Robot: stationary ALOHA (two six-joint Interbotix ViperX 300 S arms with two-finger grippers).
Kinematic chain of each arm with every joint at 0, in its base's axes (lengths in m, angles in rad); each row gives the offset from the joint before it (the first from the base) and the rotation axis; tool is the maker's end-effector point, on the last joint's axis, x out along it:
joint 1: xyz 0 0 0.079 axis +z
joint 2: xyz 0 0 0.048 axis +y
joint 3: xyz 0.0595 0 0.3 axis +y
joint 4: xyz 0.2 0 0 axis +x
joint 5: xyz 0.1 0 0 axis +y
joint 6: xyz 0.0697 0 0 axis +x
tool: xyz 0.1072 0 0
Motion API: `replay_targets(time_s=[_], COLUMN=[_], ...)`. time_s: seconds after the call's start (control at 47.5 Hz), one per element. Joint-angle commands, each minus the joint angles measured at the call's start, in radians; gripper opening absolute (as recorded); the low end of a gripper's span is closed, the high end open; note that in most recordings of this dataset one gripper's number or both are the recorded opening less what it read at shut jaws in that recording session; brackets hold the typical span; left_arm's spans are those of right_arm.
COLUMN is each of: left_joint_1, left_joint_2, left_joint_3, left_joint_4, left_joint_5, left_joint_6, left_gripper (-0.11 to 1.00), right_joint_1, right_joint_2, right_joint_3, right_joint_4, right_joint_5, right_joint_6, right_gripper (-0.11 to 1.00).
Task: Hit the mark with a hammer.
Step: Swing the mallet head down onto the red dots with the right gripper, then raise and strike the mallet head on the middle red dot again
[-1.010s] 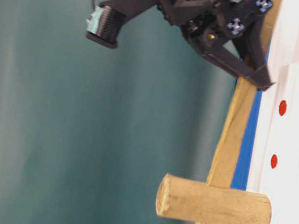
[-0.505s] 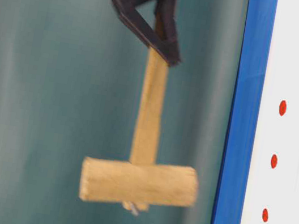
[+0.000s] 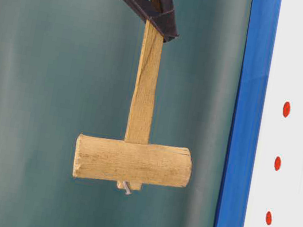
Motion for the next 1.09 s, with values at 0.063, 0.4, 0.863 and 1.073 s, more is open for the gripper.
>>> replay_targets(time_s=[0.063, 0.4, 0.863, 1.073], left_joint_1=[0.003, 0.003, 0.003, 0.003], left_joint_2=[0.011, 0.011, 0.011, 0.011], left_joint_3=[-0.011, -0.011, -0.009, -0.009], left_joint_4=[-0.002, -0.002, -0.002, -0.002], left_joint_5=[-0.005, -0.005, -0.005, -0.005], left_joint_6=[-0.003, -0.003, -0.003, -0.002], left_gripper=[0.84, 0.84, 0.84, 0.84], right_joint_1=[0.003, 0.005, 0.005, 0.005], right_joint_2=[0.066, 0.224, -0.112, -0.239], right_joint_3=[0.015, 0.049, 0.104, 0.160], right_joint_4=[0.012, 0.086, 0.054, 0.055], right_joint_5=[-0.015, -0.017, -0.021, -0.014], right_joint_6=[0.012, 0.017, 0.003, -0.006], right_gripper=[0.02, 0.02, 0.02, 0.02])
